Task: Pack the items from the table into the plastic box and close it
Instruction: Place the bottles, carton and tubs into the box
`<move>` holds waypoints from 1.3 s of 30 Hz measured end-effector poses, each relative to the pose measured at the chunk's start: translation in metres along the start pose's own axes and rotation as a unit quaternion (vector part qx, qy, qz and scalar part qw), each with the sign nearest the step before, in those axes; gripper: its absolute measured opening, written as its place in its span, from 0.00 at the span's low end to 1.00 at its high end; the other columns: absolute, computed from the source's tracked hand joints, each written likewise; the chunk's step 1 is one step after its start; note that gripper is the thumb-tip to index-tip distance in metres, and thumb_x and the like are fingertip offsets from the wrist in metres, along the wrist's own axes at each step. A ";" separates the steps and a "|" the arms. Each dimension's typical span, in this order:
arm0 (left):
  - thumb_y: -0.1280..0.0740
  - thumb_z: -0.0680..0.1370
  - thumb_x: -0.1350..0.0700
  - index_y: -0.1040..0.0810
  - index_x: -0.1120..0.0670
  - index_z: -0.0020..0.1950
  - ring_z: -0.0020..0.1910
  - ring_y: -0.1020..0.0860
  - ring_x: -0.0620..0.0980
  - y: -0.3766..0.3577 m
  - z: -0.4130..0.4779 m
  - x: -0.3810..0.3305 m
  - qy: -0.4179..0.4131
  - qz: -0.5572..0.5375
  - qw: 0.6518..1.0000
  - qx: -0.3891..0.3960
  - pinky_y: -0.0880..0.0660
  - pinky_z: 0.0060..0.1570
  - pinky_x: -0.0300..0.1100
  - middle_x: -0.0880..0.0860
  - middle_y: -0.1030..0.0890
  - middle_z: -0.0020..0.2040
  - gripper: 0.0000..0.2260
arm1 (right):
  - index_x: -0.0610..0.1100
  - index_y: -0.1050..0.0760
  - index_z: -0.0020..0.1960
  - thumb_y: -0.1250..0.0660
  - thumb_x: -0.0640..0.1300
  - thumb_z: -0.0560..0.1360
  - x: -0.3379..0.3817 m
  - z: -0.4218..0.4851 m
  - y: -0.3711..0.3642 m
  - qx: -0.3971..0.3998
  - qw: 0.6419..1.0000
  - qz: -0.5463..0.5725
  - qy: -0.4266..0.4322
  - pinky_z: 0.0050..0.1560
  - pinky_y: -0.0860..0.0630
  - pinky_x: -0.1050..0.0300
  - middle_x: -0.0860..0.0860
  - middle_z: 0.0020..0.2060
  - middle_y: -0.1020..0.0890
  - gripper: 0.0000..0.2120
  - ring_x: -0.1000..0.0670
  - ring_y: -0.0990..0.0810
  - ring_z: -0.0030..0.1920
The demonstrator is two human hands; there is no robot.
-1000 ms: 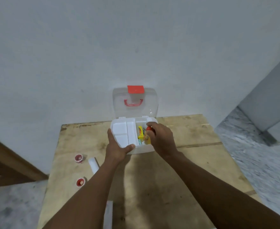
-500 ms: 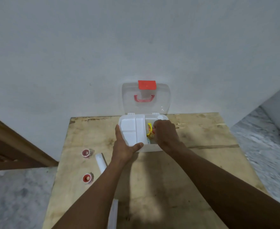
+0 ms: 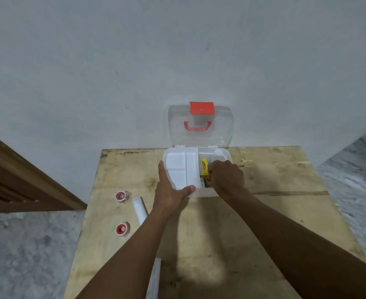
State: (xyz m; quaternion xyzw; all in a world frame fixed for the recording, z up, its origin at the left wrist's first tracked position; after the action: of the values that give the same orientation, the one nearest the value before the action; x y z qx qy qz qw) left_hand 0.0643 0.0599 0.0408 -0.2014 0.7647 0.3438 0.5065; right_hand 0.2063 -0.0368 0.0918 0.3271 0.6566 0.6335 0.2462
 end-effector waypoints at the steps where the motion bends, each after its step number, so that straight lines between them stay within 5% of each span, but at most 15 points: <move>1: 0.21 0.68 0.53 0.51 0.46 0.78 0.60 0.28 0.52 0.000 0.000 0.000 -0.005 -0.001 1.000 -0.001 0.26 0.59 0.51 0.47 0.29 0.63 0.49 | 0.47 0.19 0.50 0.32 0.45 0.75 0.000 0.001 0.000 -0.004 1.000 0.005 0.002 0.44 0.24 0.54 0.47 0.45 0.15 0.06 0.42 0.16 0.46; 10: 0.20 0.67 0.51 0.52 0.48 0.78 0.65 0.29 0.56 -0.001 0.003 0.001 -0.006 -0.005 1.000 0.000 0.27 0.62 0.58 0.51 0.29 0.68 0.50 | 0.48 0.19 0.56 0.31 0.49 0.76 -0.011 -0.010 0.000 -0.013 0.997 0.070 0.001 0.47 0.22 0.53 0.46 0.48 0.15 0.11 0.43 0.17 0.47; 17: 0.20 0.66 0.52 0.51 0.48 0.78 0.64 0.29 0.56 0.000 0.005 0.002 -0.020 -0.012 1.000 0.006 0.26 0.61 0.59 0.50 0.29 0.66 0.51 | 0.44 0.18 0.54 0.29 0.43 0.75 -0.043 -0.034 0.022 -0.143 0.966 0.216 -0.011 0.47 0.20 0.49 0.47 0.45 0.13 0.08 0.43 0.15 0.43; 19: 0.21 0.63 0.48 0.50 0.48 0.77 0.63 0.28 0.54 0.000 0.004 0.000 -0.028 -0.010 0.999 0.011 0.26 0.60 0.58 0.48 0.29 0.64 0.51 | 0.44 0.21 0.60 0.24 0.45 0.71 -0.057 -0.036 0.022 -0.112 0.955 0.274 -0.027 0.48 0.21 0.52 0.50 0.48 0.16 0.19 0.49 0.19 0.42; 22: 0.23 0.61 0.46 0.48 0.47 0.76 0.63 0.27 0.53 0.000 0.002 -0.001 -0.033 -0.022 0.999 0.018 0.25 0.60 0.57 0.47 0.29 0.65 0.50 | 0.47 0.36 0.74 0.18 0.50 0.63 -0.066 -0.035 0.015 0.024 0.945 0.326 -0.008 0.56 0.26 0.53 0.57 0.57 0.29 0.45 0.53 0.27 0.54; 24: 0.22 0.62 0.46 0.45 0.48 0.74 0.64 0.27 0.50 0.000 0.001 -0.003 -0.046 -0.030 0.998 0.021 0.24 0.59 0.55 0.46 0.28 0.65 0.47 | 0.48 0.43 0.77 0.16 0.49 0.60 -0.066 -0.030 0.008 0.086 0.935 0.343 0.037 0.62 0.28 0.52 0.60 0.59 0.34 0.54 0.55 0.32 0.60; 29: 0.21 0.64 0.50 0.41 0.47 0.71 0.63 0.28 0.42 -0.002 0.003 -0.005 -0.053 -0.043 0.997 0.023 0.23 0.59 0.55 0.42 0.29 0.63 0.42 | 0.54 0.40 0.72 0.15 0.59 0.53 -0.068 0.008 -0.017 0.098 0.906 0.392 0.130 0.62 0.23 0.43 0.57 0.66 0.28 0.55 0.52 0.26 0.66; 39: 0.19 0.65 0.52 0.40 0.46 0.71 0.66 0.29 0.48 -0.003 0.009 -0.003 -0.026 -0.036 0.998 0.034 0.21 0.57 0.55 0.47 0.30 0.66 0.42 | 0.59 0.56 0.78 0.16 0.66 0.47 -0.077 0.038 -0.080 0.124 0.889 0.432 0.091 0.64 0.25 0.40 0.52 0.74 0.35 0.72 0.48 0.31 0.73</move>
State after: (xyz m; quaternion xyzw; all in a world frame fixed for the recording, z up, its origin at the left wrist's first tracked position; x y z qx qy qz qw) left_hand 0.0728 0.0644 0.0402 -0.2026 0.7549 0.3043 0.5445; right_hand 0.2765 -0.0670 0.0022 0.5467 0.5434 0.6179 -0.1553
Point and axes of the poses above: each hand's wrist, its own z-axis towards the middle knuckle, its own y-axis out of the back of the hand, x = y × z, the point moved 5 cm from there along z, towards the middle knuckle
